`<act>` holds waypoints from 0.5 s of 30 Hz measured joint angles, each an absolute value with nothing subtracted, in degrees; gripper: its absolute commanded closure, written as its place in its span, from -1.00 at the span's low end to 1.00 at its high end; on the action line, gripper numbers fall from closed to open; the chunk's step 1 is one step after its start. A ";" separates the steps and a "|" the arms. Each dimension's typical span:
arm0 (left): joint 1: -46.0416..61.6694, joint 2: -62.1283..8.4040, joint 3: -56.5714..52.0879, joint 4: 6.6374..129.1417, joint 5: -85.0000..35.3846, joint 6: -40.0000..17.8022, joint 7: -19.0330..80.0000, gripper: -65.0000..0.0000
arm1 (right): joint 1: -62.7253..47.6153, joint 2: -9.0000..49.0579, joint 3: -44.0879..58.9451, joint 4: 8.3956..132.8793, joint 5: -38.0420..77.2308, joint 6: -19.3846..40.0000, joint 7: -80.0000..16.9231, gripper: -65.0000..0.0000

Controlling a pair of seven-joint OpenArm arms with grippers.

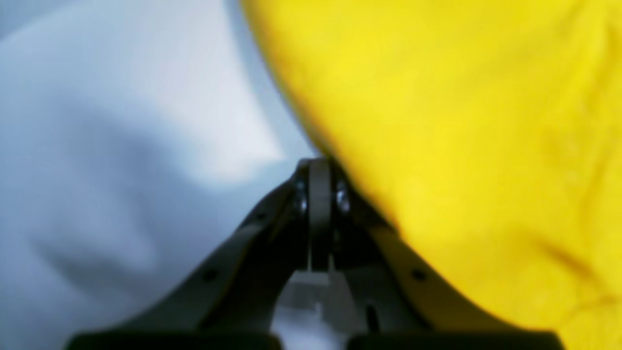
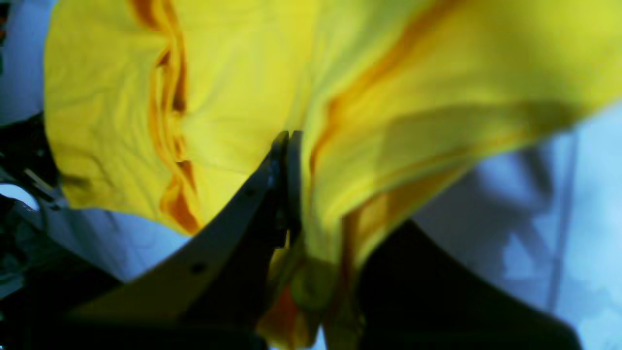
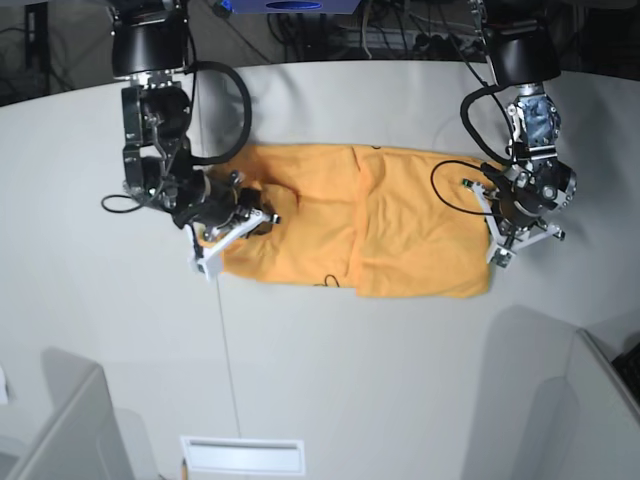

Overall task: Fold the T-shirt properly
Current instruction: 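Grasp the shirt's two ends with both grippers and fold them inward, then fold the shirt end over with the right gripper and release the left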

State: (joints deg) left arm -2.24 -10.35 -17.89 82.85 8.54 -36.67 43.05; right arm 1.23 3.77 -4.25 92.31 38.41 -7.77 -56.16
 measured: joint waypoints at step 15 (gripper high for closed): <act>-2.96 -10.79 -9.02 83.13 8.40 -36.45 42.65 1.00 | 9.15 3.77 -13.41 96.05 38.37 -9.45 -56.53 1.00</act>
